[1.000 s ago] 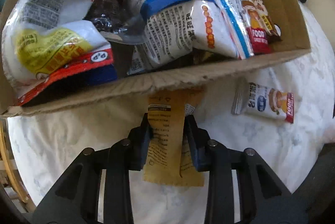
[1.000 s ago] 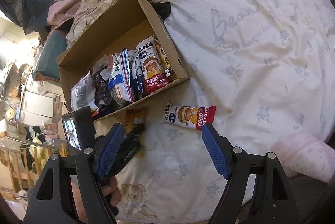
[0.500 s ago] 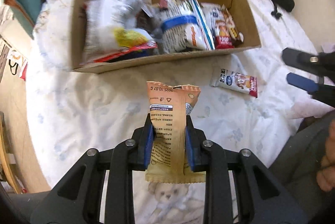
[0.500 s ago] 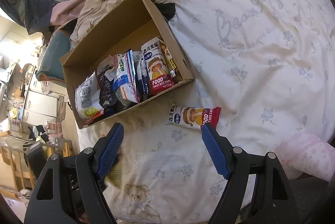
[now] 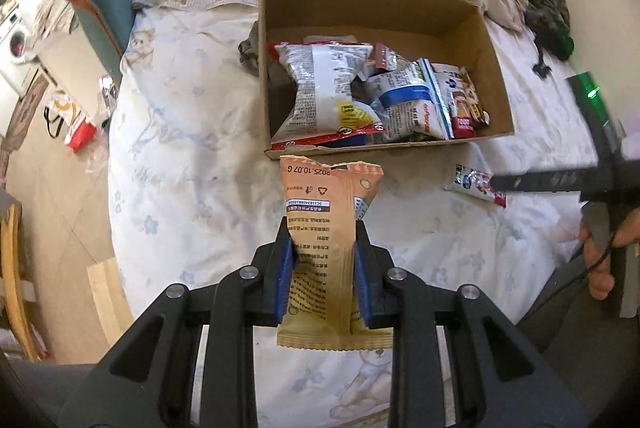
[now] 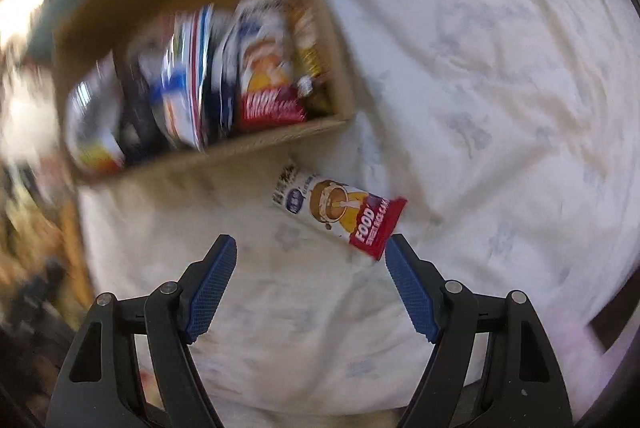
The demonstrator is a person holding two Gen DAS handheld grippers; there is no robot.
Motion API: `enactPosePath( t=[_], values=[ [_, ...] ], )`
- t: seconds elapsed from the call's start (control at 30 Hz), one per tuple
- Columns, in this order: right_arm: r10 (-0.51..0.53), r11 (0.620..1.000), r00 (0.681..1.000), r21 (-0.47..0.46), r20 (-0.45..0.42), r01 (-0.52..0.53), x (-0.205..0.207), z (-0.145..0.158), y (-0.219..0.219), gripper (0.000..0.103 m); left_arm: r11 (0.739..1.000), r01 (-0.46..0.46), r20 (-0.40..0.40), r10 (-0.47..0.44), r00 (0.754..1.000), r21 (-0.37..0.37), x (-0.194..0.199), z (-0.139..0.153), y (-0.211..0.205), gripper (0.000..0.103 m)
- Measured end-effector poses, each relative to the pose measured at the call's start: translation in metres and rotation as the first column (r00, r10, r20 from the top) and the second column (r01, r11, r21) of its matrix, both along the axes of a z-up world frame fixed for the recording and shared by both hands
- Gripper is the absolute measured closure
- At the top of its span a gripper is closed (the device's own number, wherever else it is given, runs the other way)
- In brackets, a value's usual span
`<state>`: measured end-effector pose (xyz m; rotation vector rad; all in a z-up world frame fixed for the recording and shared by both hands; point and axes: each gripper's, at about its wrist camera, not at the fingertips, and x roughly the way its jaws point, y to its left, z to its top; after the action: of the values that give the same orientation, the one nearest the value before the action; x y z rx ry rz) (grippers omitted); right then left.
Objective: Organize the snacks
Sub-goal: 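Hold the tan bar in the left tool while the right tool grasps the white rice cake packet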
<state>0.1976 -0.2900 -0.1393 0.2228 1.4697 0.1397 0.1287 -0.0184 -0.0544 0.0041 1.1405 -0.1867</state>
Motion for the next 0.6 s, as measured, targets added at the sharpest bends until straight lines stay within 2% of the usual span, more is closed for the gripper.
enactPosePath(
  t=[0.07,0.13,0.23,0.4,0.47,0.53,0.57,0.6],
  values=[
    [0.145,0.983,0.989,-0.113,-0.009,-0.145,0.007,-0.007,0.020,0.024,1.000,-0.005,0.001,0.005,1.000,-0.008,0.001,-0.001,-0.001,0.080],
    [0.242,0.947,0.970,-0.216,-0.014,-0.239,0.012,-0.014,0.034,0.024,1.000,0.003,0.006,-0.003,1.000,-0.012,0.001,0.000,-0.004,0.080],
    [0.334,0.885,0.942,-0.330,-0.037,-0.328,0.017,-0.028,0.047,0.024,1.000,0.012,0.010,-0.012,1.000,-0.017,0.002,0.001,-0.007,0.080],
    [0.431,0.816,0.899,-0.392,-0.079,-0.425,0.017,-0.048,0.068,0.025,1.000,0.007,0.002,-0.007,1.000,-0.021,0.007,-0.002,-0.010,0.080],
    [0.486,0.755,0.869,-0.456,-0.092,-0.471,0.013,-0.056,0.080,0.026,1.000,0.004,0.001,-0.004,1.000,-0.020,0.008,-0.003,-0.011,0.080],
    [0.503,0.740,0.858,-0.464,-0.099,-0.487,0.012,-0.060,0.085,0.027,1.000,0.002,0.001,-0.002,1.000,-0.018,0.008,-0.004,-0.011,0.080],
    [0.504,0.744,0.858,-0.455,-0.098,-0.489,0.013,-0.060,0.086,0.029,1.000,0.001,0.002,-0.001,1.000,-0.015,0.008,-0.004,-0.011,0.080],
    [0.499,0.755,0.861,-0.438,-0.099,-0.488,0.013,-0.060,0.085,0.036,1.000,-0.001,0.003,0.001,1.000,-0.009,0.008,-0.005,-0.010,0.080]
  ],
)
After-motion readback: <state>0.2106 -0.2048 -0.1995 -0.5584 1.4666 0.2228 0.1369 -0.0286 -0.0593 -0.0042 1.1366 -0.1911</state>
